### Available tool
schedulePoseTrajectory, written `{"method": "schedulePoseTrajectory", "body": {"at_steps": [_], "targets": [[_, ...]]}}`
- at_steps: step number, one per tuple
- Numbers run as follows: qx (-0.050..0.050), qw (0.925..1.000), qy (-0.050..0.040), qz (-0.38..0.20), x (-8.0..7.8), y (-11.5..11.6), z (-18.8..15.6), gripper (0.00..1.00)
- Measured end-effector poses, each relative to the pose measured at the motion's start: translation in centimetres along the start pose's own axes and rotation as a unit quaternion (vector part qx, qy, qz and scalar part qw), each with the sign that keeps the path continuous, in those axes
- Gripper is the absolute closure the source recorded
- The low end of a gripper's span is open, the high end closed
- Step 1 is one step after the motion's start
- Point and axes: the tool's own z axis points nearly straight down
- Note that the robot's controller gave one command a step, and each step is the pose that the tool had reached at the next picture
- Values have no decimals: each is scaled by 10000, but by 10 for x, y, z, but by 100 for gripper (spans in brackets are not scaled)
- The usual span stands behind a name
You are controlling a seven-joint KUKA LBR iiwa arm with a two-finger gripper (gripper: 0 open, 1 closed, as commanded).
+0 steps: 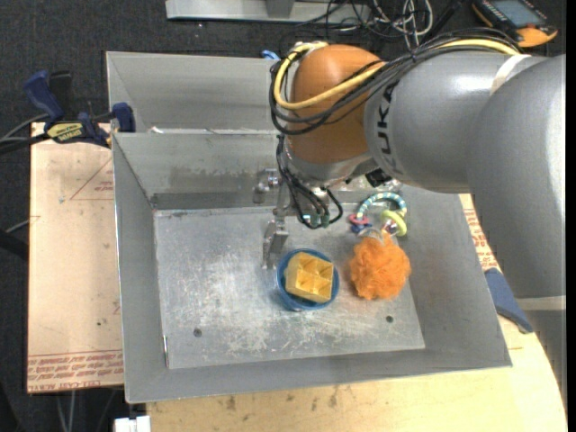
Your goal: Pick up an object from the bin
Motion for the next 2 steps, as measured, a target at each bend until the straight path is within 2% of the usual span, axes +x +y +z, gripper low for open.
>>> {"method": "schedulePoseTrajectory", "body": {"at_steps": [1,2], "targets": [[-3,10000,-38,7,-2,0,-5,0],[-13,10000,-50,-56,14,-41,6,0]]}}
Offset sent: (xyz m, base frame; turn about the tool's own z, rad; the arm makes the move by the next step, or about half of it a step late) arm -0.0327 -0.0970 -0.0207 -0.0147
